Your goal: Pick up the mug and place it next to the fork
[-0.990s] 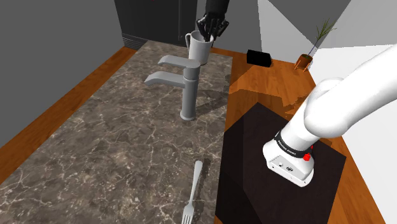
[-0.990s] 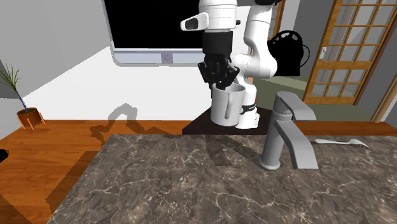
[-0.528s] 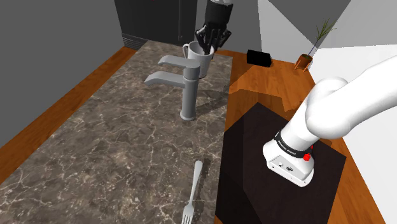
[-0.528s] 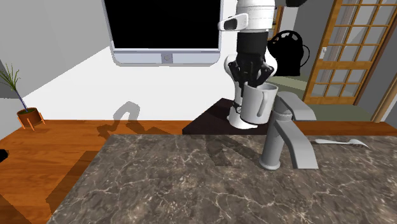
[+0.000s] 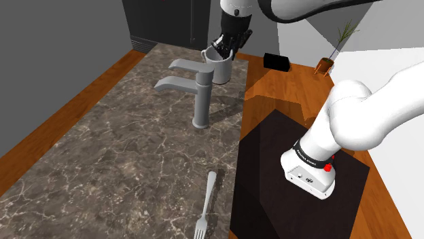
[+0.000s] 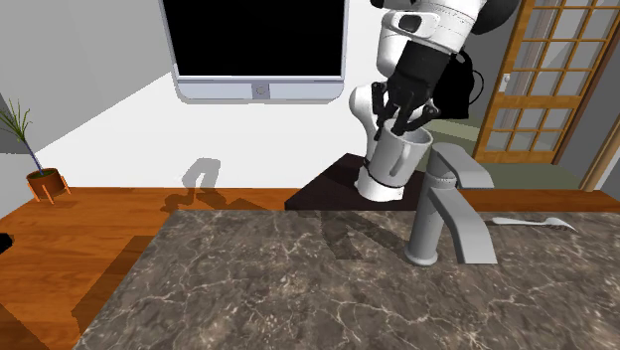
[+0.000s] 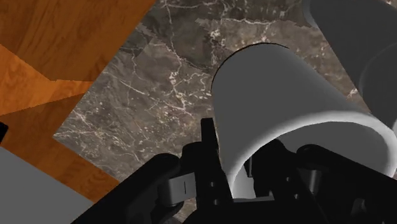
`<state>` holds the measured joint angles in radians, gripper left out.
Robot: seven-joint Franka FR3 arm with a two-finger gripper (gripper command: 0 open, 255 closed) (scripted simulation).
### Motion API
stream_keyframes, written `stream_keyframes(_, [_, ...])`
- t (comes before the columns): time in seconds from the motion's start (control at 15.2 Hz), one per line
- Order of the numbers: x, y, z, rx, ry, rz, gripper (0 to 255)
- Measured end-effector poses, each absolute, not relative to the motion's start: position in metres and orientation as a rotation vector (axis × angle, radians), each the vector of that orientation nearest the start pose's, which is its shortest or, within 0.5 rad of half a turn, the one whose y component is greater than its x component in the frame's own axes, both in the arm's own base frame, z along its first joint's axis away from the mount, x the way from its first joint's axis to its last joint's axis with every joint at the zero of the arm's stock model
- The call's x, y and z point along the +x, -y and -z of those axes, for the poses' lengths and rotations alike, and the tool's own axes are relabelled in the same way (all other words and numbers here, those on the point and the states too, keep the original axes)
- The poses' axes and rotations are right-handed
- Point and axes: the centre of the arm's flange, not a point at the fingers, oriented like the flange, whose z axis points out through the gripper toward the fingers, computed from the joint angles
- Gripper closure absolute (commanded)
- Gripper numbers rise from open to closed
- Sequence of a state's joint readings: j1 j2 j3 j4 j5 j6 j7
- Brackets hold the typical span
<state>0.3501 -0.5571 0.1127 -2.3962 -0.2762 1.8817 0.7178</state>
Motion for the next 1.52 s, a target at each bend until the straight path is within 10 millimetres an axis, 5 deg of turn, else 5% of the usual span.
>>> stream_keyframes(0.2, [0.366, -0.166, -0.531, -3.345, -0.231, 0.308, 0])
stream_keyframes(0.73, [0.438, -0.198, -0.585, -3.281, 0.325, 0.135, 0])
stream_keyframes(1.19, [0.445, -0.195, -0.556, -3.273, 0.362, 0.123, 0])
stream_keyframes(1.52, [0.445, -0.195, -0.552, -3.273, 0.362, 0.124, 0])
